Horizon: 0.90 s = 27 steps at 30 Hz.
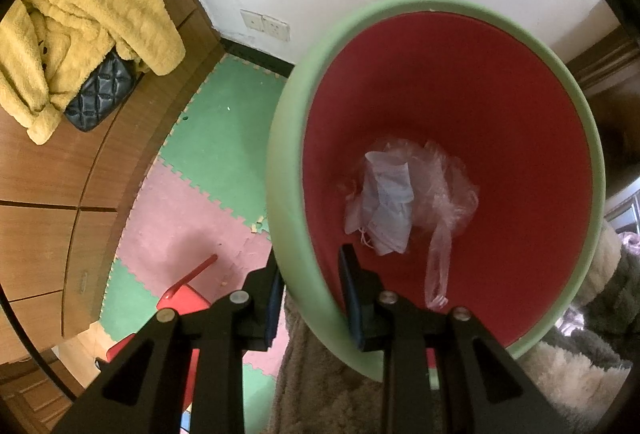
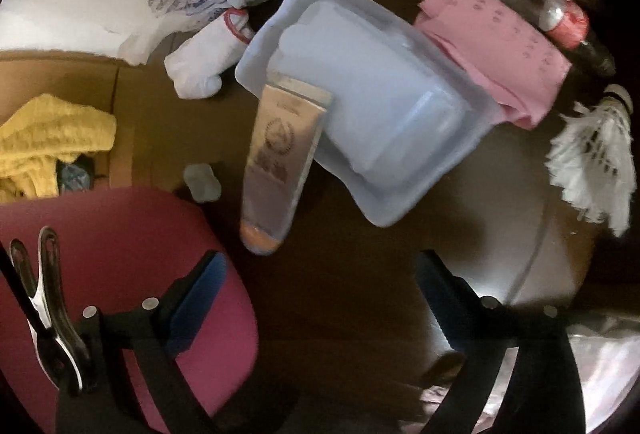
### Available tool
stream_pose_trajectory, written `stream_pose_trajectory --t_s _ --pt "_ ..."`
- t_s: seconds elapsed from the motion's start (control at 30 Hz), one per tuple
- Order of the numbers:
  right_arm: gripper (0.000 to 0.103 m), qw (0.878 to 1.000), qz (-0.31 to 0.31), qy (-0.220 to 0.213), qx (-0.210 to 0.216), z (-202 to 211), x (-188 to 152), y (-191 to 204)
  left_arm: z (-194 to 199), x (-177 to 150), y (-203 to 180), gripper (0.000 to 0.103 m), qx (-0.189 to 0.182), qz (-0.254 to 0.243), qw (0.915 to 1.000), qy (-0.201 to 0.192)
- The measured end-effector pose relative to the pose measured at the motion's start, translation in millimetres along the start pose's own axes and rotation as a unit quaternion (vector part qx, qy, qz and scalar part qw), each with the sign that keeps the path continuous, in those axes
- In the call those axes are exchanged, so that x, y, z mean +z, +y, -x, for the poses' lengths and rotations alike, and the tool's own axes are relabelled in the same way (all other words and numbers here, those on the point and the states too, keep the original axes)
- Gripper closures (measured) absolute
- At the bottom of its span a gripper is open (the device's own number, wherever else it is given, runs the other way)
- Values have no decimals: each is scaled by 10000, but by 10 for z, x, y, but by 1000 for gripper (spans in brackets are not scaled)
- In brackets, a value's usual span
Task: Collect trash
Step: 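Reach the right tool among the nightstand items and grasp a thin stick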
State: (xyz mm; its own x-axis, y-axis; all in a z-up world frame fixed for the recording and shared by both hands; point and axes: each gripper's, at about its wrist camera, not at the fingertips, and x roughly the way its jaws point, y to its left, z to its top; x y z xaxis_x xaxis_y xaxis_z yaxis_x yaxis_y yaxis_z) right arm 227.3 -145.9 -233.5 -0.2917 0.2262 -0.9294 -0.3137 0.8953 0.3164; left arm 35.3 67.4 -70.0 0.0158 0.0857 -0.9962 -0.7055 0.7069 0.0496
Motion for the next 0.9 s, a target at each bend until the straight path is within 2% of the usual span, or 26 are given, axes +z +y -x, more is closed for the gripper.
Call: stream_pose_trajectory --t_s 0.03,0.13,0.23,0.33,0.4,0.77,0.83,0.87,0.9 --pt "7 10000 -71 2 25 -1 -2 27 2 5 -1 76 6 -5 10000 1" --pt "17 9998 -203 15 34 -43 33 47 0 6 -4 76 11 -20 10000 5" --pt "34 9993 -334 34 -142 -216 -114 -105 -1 9 -2 75 5 -35 10000 21" --pt "68 9985 -532 10 -86 -201 -88 -177 1 18 0 75 7 -68 10000 34" --pt "101 9978 -655 -57 7 -172 -65 -227 -2 19 0 75 -7 -83 10000 41" --pt "102 9969 -383 -604 339 73 -106 -155 -8 25 -2 75 -50 -136 9999 55" --pt "102 9964 -479 -657 230 101 -98 -183 -8 19 -1 75 -52 -151 9999 47" --pt "99 9960 -563 -668 176 129 -104 -212 -8 16 -3 75 -51 -157 9999 42" --pt "79 9953 -682 -638 253 117 -80 -233 -7 14 -1 75 -53 -166 9998 37"
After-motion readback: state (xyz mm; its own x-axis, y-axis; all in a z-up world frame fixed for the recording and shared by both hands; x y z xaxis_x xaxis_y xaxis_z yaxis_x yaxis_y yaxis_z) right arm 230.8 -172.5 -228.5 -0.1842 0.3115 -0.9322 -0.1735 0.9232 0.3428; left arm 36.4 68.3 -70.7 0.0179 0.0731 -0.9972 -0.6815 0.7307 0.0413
